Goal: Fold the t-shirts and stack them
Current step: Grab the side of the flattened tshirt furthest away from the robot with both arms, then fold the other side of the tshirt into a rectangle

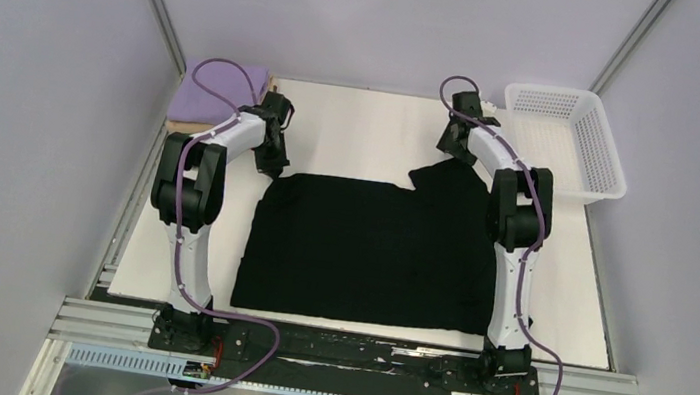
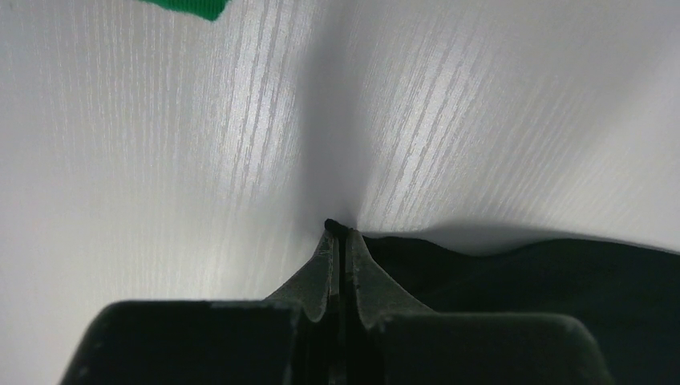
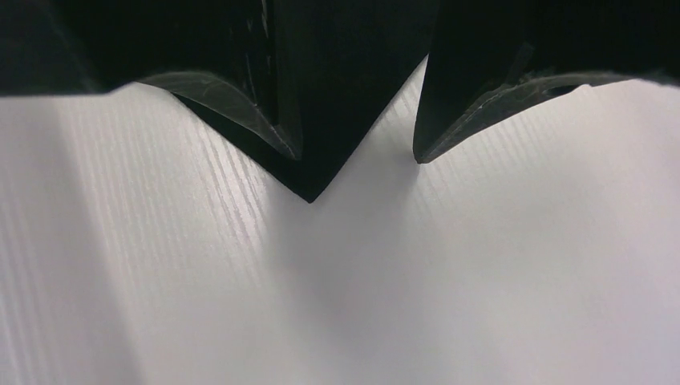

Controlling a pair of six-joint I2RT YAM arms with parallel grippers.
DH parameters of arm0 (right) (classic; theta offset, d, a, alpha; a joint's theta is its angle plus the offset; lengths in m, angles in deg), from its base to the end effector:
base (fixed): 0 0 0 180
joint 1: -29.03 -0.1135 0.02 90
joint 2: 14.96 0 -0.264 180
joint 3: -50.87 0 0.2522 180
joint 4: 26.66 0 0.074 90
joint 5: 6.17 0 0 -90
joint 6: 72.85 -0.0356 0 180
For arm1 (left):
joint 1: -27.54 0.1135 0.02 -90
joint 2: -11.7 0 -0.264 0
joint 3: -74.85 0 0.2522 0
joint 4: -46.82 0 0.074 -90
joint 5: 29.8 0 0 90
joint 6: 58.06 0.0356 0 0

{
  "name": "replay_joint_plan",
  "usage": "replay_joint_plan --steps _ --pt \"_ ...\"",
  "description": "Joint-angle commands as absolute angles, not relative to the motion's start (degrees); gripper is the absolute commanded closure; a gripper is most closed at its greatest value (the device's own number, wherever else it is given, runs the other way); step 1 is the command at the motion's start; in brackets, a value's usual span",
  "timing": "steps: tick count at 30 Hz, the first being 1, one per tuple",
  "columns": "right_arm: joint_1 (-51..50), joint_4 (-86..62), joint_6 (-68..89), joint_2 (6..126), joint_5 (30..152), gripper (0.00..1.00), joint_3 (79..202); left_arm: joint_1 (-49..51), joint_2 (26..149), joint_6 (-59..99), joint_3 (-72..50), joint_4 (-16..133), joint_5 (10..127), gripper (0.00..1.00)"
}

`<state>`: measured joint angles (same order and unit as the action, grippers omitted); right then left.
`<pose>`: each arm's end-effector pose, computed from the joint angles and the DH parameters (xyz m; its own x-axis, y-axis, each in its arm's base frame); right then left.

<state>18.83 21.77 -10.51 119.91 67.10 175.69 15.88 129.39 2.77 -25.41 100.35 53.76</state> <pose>0.5048 0.0804 0.1644 -0.7531 0.3162 -0.5770 0.3705 0.9285 0.0253 0.4111 -0.0808 0.1683 -0.8888 -0.3111 -0.3365 -0.3072 0.9493 -0.0664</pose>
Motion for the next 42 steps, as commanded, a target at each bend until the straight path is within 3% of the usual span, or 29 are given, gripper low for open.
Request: replay_joint_plan --steps 1,11,14,19,26,30,42 --pt "18.98 22.34 -9.39 117.99 64.08 0.43 173.22 15.5 126.94 3.9 -24.67 101.33 54.59 1.0" --pt "18.59 22.43 -8.14 114.66 63.73 0.49 166.27 15.33 126.16 3.82 -24.95 101.79 54.26 1.0" --pt "18.22 22.43 -7.94 114.69 63.09 0.61 166.3 15.24 126.15 3.75 -25.43 101.88 54.31 1.0" --pt "18.0 22.44 -9.97 116.09 63.95 0.72 167.21 15.15 126.75 3.56 -26.6 102.32 54.31 1.0" --pt "18.03 22.31 -11.7 116.04 61.34 0.99 169.91 15.08 126.68 3.54 -28.04 103.49 53.86 1.0" --pt "17.59 19.31 -9.3 111.61 61.37 1.0 167.84 14.69 124.96 3.97 -27.68 103.37 53.69 1.0" --pt "13.84 15.42 -5.46 84.41 61.54 1.0 140.53 11.57 115.15 3.55 -18.7 101.28 52.07 1.0"
